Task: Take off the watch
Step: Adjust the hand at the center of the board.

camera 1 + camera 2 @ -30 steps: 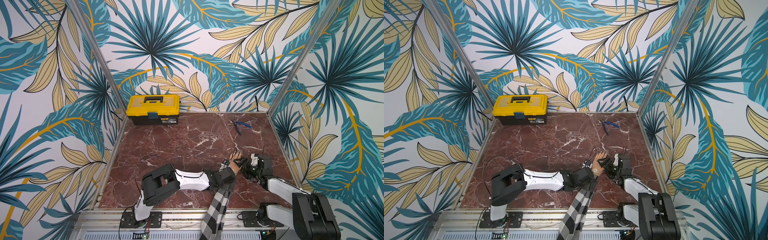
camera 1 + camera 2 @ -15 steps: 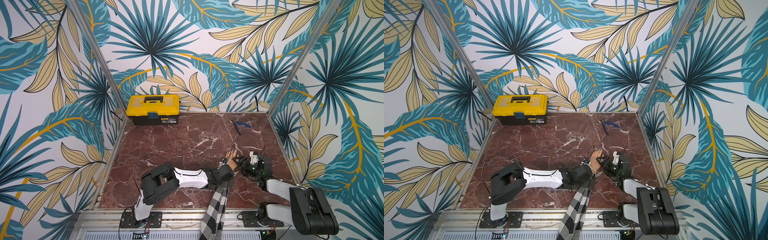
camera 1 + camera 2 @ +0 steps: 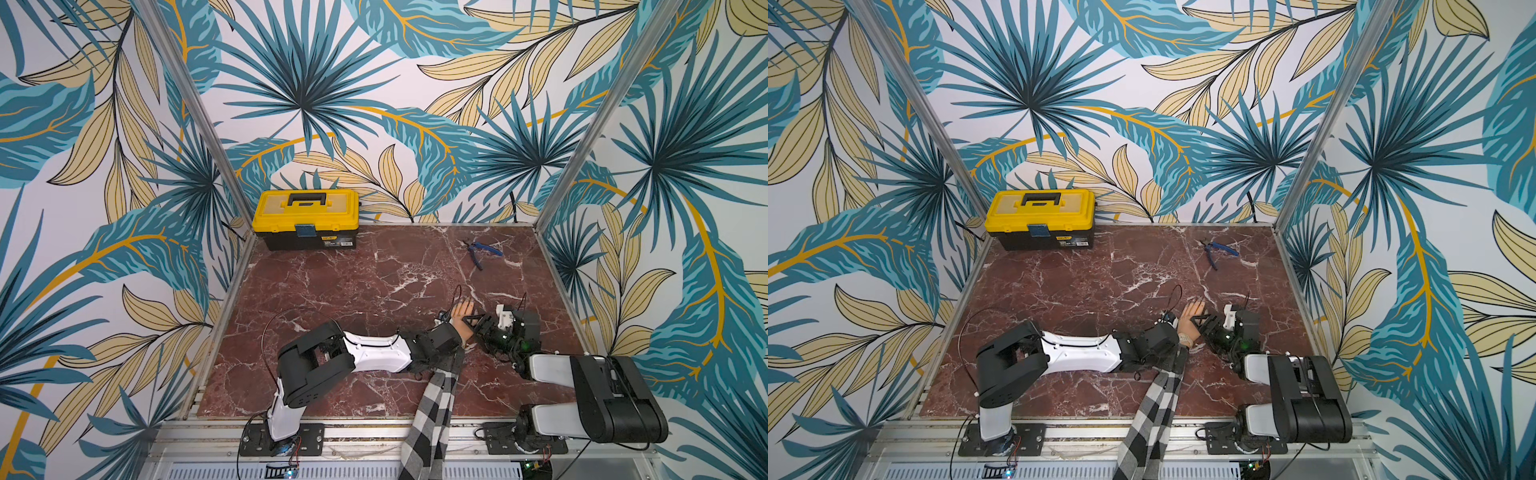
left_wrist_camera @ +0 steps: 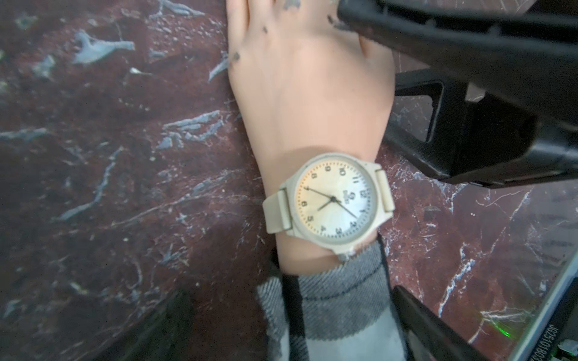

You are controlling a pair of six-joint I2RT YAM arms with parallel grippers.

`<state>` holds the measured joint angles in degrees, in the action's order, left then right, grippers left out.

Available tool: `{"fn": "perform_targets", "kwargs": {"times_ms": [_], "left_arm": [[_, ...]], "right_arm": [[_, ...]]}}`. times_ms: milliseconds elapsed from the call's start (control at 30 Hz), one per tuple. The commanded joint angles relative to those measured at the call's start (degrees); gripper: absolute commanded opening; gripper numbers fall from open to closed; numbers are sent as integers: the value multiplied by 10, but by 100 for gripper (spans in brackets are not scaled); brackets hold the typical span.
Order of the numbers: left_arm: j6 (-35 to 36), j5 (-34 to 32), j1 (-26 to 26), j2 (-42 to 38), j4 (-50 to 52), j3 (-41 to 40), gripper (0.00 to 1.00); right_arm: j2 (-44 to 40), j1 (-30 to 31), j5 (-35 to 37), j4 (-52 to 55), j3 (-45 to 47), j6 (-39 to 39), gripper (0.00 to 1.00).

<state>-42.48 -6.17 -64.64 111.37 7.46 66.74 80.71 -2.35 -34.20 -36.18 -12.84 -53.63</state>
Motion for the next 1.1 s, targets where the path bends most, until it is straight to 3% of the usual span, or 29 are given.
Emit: {"fn": "perform_targets", "kwargs": {"times_ms": [0,233,500,700,867,1067], "left_arm": [[-14,1,18,23,59,-34,100],[-11,4,18,22,58,-33,100],[-12,3,21,5,58,-35,99],[-12,8,35,-34,59,-35,99],[-11,0,65,-97,60,-54,99],[-4,-12,130,-196,60,-110,99]], "right_arm": [[35,0,-6,-35,10,-8,69],[105,5,-27,-120,6,-40,63],[82,18,-21,-79,11,-26,48],[-26,20,1,68,-4,4,35],[-147,25,42,284,-63,47,25],[-188,57,107,502,-171,96,21]]}}
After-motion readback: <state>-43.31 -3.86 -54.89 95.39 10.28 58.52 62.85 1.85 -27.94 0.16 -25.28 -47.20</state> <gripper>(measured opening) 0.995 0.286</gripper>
